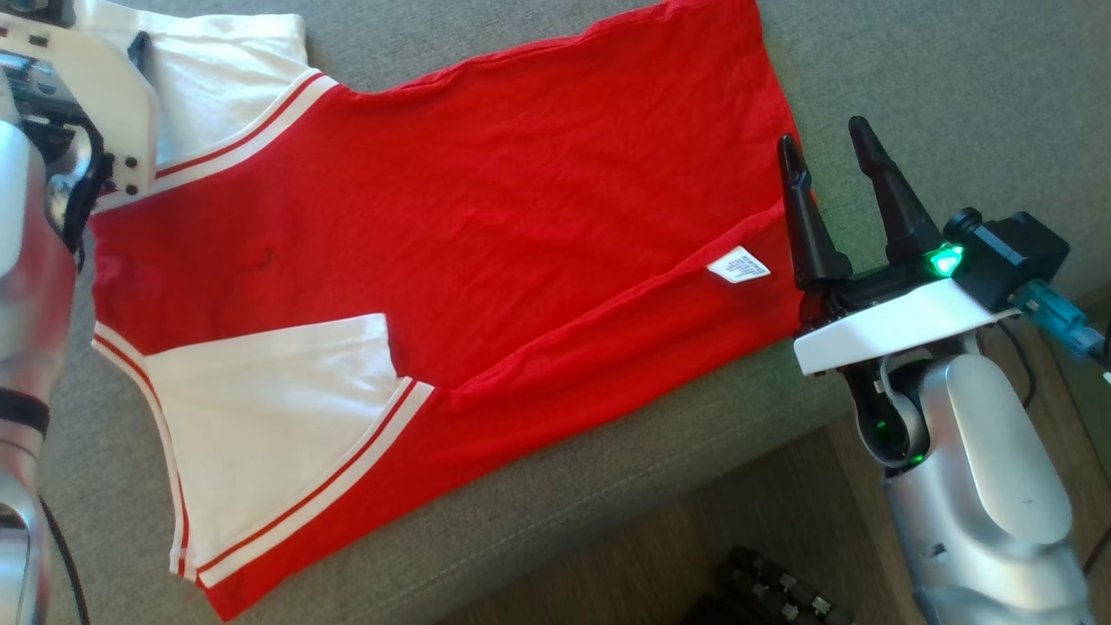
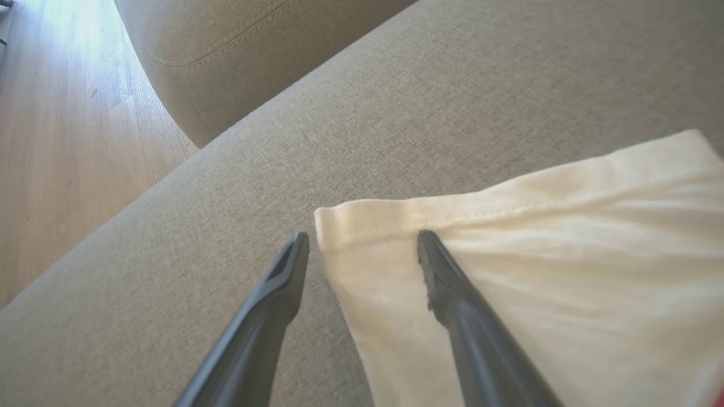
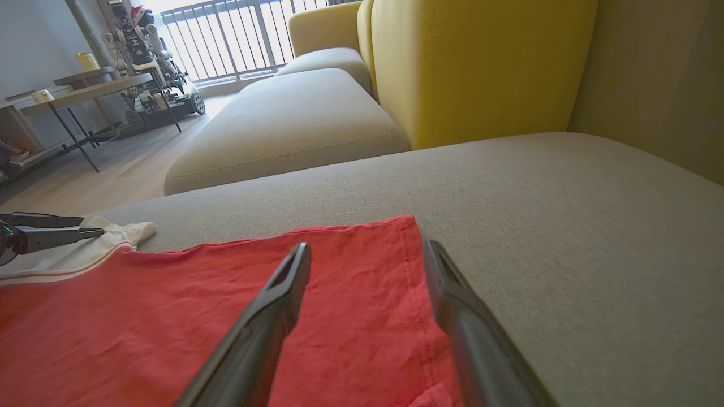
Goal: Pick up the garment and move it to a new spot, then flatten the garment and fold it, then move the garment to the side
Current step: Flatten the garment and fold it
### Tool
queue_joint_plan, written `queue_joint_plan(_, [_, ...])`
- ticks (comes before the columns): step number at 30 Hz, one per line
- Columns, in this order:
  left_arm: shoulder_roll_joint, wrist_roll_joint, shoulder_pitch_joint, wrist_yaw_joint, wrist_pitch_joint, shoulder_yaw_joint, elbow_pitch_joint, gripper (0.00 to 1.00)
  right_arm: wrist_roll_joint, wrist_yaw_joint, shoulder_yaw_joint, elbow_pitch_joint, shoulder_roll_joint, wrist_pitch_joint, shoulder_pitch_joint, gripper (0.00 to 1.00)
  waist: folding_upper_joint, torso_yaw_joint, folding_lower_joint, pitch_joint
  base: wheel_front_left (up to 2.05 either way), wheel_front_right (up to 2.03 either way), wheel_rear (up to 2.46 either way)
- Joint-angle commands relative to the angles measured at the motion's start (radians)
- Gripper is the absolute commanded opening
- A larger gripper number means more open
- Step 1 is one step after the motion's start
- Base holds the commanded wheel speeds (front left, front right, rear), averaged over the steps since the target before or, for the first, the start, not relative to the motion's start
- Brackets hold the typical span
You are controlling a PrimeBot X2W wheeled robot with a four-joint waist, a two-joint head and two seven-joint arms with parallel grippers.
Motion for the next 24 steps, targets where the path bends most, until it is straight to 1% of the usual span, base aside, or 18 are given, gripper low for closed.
queue_joint_plan(1, [0.049, 0.006, -0.047, 0.008, 0.002, 0.020, -0.010, 1.00, 0.007, 0.000, 0.021, -0.025, 0.007, -0.010, -0.018, 1.00, 0.0000, -0.003, -0.0001, 0.003, 0.00, 0.00, 0.00])
queue_joint_plan(6, [0.033, 0.001, -0.059, -0.002, 0.016, 0.004, 0.023, 1.00, 0.008, 0.000, 0.017, -0.013, 0.007, -0.015, -0.021, 1.00, 0.0000, -0.004, -0.0001, 0.006, 0.00, 0.00, 0.00])
queue_joint_plan(7, [0.029, -0.003, -0.061, -0.007, 0.017, 0.002, 0.026, 0.47, 0.007, 0.000, 0.015, -0.010, 0.007, -0.014, -0.022, 1.00, 0.0000, -0.001, -0.0001, 0.006, 0.00, 0.00, 0.00])
queue_joint_plan(8, [0.023, -0.010, -0.061, -0.012, 0.018, 0.000, 0.029, 0.03, 0.003, 0.000, 0.012, -0.005, 0.007, -0.012, -0.025, 1.00, 0.0000, 0.002, -0.0001, 0.005, 0.00, 0.00, 0.00])
queue_joint_plan(9, [0.016, -0.016, -0.061, -0.018, 0.018, -0.003, 0.029, 0.00, -0.002, 0.000, 0.009, -0.001, 0.007, -0.009, -0.028, 1.00, 0.0000, 0.007, -0.0001, 0.005, 0.00, 0.00, 0.00])
queue_joint_plan(12, [-0.002, -0.045, -0.065, -0.028, -0.012, 0.006, 0.017, 0.00, -0.025, 0.000, 0.005, -0.001, 0.007, -0.007, -0.048, 1.00, 0.0000, 0.030, -0.0001, 0.001, 0.00, 0.00, 0.00])
queue_joint_plan(14, [-0.010, -0.052, -0.066, -0.028, -0.048, 0.007, 0.000, 0.00, -0.030, 0.000, -0.003, -0.007, 0.007, -0.003, -0.065, 1.00, 0.0000, 0.047, -0.0001, -0.002, 0.00, 0.00, 0.00])
queue_joint_plan(16, [-0.019, -0.060, -0.064, -0.018, -0.096, 0.014, -0.027, 0.00, -0.041, 0.000, -0.005, -0.010, -0.002, 0.010, -0.085, 1.00, 0.0000, 0.068, -0.0001, -0.007, 0.00, 0.00, 0.00])
queue_joint_plan(19, [-0.042, -0.072, -0.048, 0.008, -0.164, 0.024, -0.078, 0.00, -0.061, 0.000, -0.001, -0.005, -0.032, 0.033, -0.123, 1.00, 0.0000, 0.106, -0.0001, -0.015, 0.00, 0.00, 0.00])
queue_joint_plan(24, [-0.081, -0.088, 0.017, 0.022, -0.240, 0.018, -0.185, 0.00, -0.046, 0.000, 0.050, 0.013, -0.095, 0.091, -0.191, 1.00, 0.0000, 0.168, -0.0001, -0.031, 0.00, 0.00, 0.00])
